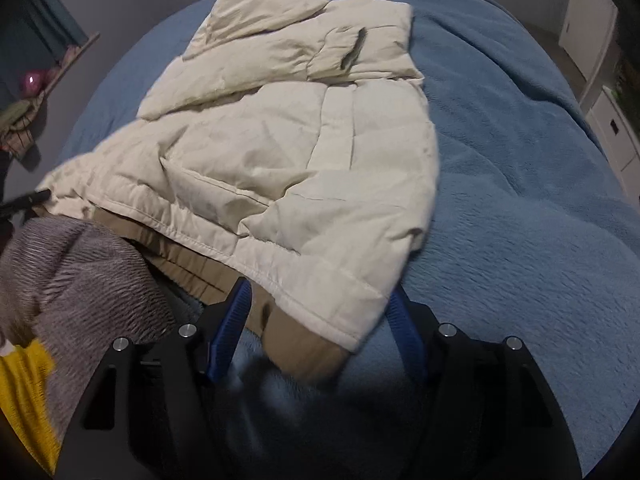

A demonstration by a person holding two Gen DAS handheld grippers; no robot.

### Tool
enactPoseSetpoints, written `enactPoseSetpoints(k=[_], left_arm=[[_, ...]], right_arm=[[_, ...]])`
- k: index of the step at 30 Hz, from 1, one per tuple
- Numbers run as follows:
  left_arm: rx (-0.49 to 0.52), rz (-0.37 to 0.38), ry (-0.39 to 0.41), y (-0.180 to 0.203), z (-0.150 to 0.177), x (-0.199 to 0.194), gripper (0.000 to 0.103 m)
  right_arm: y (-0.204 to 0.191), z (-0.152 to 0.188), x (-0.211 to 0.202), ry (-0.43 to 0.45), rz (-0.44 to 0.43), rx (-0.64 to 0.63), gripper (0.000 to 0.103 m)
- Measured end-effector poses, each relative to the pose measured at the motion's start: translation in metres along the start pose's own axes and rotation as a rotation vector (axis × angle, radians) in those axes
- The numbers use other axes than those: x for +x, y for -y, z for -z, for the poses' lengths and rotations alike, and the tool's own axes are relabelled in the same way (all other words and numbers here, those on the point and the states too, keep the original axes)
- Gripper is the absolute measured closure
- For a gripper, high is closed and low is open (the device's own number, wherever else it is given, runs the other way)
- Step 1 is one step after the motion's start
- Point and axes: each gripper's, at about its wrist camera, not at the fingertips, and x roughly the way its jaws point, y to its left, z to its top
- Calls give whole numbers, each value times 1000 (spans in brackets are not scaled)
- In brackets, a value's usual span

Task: Fold large clothes
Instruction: 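Grasp the tan-lined hem with the right tool while the left tool grasps beside it, then lift the hem with both tools and fold it up toward the hood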

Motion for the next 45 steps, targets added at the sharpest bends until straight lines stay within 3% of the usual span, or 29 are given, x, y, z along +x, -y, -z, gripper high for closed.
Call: enactPoseSetpoints(k=[1,3,5,9,12,18,26,38,45], left_arm=[[22,-15,0,4,-1,3,36],[60,-33,10,9,1,3,45],[112,-44,10,14,5,3,64],[126,-35,34,8,8,-2,77],[124,-25,87,7,-5,-11,83],[142,-35,236,10,-63,-36,85],[68,-54,324,-16,-140,-27,86],[-131,-77,445,-60,-237,20,86],[-131,-152,439,-66,-271,66,85]], right_arm=[[-2,-2,2,6,2,-7,39],[-5,-4,3,22,40,-34,66],[-6,-3,0,42,42,-48,73],[-4,-8,-17,114,46,-57,87],[-6,-22,-34,189,72,-77,89],[-7,-77,-64,326,94,-101,91],[15,-169,-75,474,59,-4,91],[48,-278,-33,626,46,144,91],[66,-312,22,630,99,169,91]])
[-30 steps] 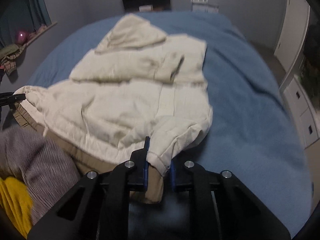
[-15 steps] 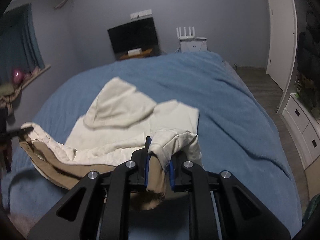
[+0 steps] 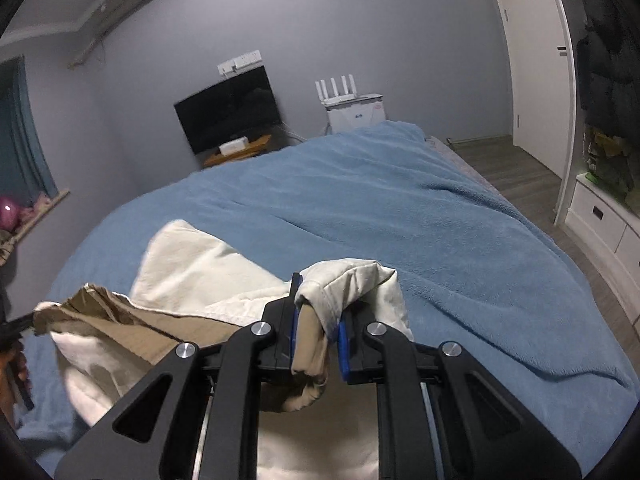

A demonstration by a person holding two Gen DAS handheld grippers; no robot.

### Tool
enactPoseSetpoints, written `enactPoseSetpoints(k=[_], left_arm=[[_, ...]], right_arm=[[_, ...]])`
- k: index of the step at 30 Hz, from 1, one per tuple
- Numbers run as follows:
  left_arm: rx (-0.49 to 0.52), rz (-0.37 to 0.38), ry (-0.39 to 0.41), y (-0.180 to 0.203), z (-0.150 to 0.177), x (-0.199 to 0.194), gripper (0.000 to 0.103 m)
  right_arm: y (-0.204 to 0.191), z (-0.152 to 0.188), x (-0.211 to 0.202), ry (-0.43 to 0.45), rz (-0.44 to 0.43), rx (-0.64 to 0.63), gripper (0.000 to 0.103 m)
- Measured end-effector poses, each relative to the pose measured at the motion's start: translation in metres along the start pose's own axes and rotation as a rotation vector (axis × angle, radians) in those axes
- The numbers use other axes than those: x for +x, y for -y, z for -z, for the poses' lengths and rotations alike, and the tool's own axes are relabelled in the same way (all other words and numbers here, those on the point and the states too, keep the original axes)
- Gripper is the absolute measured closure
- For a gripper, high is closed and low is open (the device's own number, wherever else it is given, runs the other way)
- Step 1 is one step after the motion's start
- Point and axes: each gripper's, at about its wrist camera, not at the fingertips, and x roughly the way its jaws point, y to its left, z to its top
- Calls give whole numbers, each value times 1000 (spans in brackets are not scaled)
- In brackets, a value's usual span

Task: Fold large clothes
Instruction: 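Lift the hem with both tools and fold it up toward the hood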

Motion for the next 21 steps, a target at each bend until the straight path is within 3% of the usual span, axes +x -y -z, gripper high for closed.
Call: enactPoseSetpoints(k=[8,16,18,19,20,21], left_arm=[[9,-43,-48,-11,9,58,83],[68,-94,-69,1,24,83,79],[60,-79,-62,3,24,78,72],[45,-53,-57,4,23,76,59],[22,-16,-49,3,23,73,39],[-5,15,-36,2,22,68,30]], right_arm=[[2,9,65,-42,23,-26,91],[7,31,93,-100,47,-44,87],[8,32,92,-114,39,-34,82],[9,31,89,-117,24,-22,80],[10,31,86,-119,9,-12,70],[10,31,81,-118,-4,5,53]])
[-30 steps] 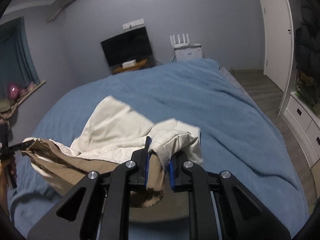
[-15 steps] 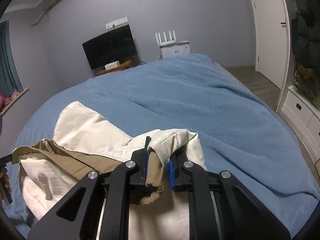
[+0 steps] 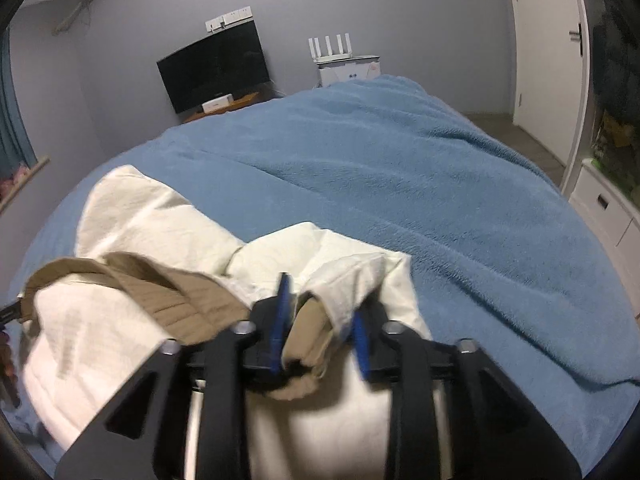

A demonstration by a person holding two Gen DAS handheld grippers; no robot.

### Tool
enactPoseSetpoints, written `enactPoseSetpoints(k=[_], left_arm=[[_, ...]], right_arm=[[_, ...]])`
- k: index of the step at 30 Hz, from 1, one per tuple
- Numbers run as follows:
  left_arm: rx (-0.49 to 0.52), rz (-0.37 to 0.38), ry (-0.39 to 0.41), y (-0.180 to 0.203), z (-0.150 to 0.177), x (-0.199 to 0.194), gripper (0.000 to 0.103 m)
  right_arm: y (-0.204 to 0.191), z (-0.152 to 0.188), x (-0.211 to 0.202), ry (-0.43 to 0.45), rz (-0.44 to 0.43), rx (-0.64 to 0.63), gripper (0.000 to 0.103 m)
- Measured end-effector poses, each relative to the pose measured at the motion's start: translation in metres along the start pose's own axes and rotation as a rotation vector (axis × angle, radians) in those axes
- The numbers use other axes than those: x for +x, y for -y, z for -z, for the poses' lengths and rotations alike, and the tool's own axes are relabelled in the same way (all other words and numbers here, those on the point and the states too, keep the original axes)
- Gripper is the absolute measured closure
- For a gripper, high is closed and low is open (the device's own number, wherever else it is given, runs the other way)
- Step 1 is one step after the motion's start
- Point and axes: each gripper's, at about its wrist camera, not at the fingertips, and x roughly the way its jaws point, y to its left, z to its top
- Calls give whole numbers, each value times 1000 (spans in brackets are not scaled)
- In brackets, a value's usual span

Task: Fold large clothes
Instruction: 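Lift the hem with both tools and fold it up toward the hood, then open both tools and press the folded hem flat over the body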

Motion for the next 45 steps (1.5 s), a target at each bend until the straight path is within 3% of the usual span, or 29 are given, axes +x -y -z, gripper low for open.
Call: enactPoseSetpoints(k=[1,2,3,9,13,20,24,26,33,45], left_arm=[[-31,2,37,0,1,-9,19],[-38,6,65,0,2,-17,16],[-36,18,83,2,4,-24,16],[72,48,78,35,26,-50,8],[132,86,-30,63,59,-53,7],[251,107,-131,107,98,-49,7],[343,51,-128,123,110,-30,6],[334,43,-123,124,111,-20,5],[305,33,-121,123,85,1,5],[218,-52,-153,97,-2,59,5]], right_arm=[[0,0,-5,9,1,13,41],[-1,2,-15,30,-6,23,22],[-4,2,-21,41,-24,23,13],[-40,15,-52,8,-14,-94,9],[-66,43,-67,-80,15,-214,9],[-70,92,-73,-260,-5,-248,9],[-72,105,-55,-277,28,-272,9],[-72,110,-48,-265,37,-275,7],[-72,90,-16,-249,38,-254,6],[-82,26,45,-233,88,-218,6]])
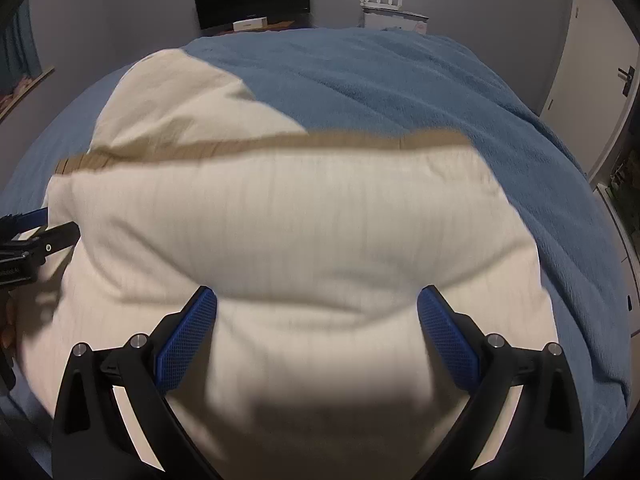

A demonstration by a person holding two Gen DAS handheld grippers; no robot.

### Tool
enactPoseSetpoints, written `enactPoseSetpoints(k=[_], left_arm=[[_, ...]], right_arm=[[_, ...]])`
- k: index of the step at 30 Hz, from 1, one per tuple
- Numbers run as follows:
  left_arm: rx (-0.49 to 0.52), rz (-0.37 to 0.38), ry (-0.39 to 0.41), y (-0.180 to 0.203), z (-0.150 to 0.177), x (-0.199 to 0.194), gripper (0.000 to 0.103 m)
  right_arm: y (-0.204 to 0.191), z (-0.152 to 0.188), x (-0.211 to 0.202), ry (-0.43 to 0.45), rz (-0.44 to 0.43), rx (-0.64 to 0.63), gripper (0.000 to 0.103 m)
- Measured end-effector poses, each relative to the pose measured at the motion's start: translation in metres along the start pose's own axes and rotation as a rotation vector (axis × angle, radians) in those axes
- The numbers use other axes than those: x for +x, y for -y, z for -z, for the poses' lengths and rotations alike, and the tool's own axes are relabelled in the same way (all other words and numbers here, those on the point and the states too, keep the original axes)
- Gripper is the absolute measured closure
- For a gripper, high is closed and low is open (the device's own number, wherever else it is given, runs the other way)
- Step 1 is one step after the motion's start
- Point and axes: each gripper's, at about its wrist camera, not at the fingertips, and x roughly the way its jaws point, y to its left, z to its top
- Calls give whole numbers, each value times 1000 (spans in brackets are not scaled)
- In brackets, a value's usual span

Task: Fold large clothes
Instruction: 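Open both tools and press the folded hem flat over the body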

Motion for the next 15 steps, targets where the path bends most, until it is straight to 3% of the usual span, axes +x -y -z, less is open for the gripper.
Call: enactPoseSetpoints(k=[4,10,15], left_arm=[[-7,-50,-17,-9,-13,13,5],[-59,13,-126,-22,-13,42,5],[-41,1,-126,-18,-7,50,5]], right_arm=[[-1,-21,21,-21,13,-2,6],[1,-27,54,-78,21,10,6],[-3,-21,70,-66,27,10,6]])
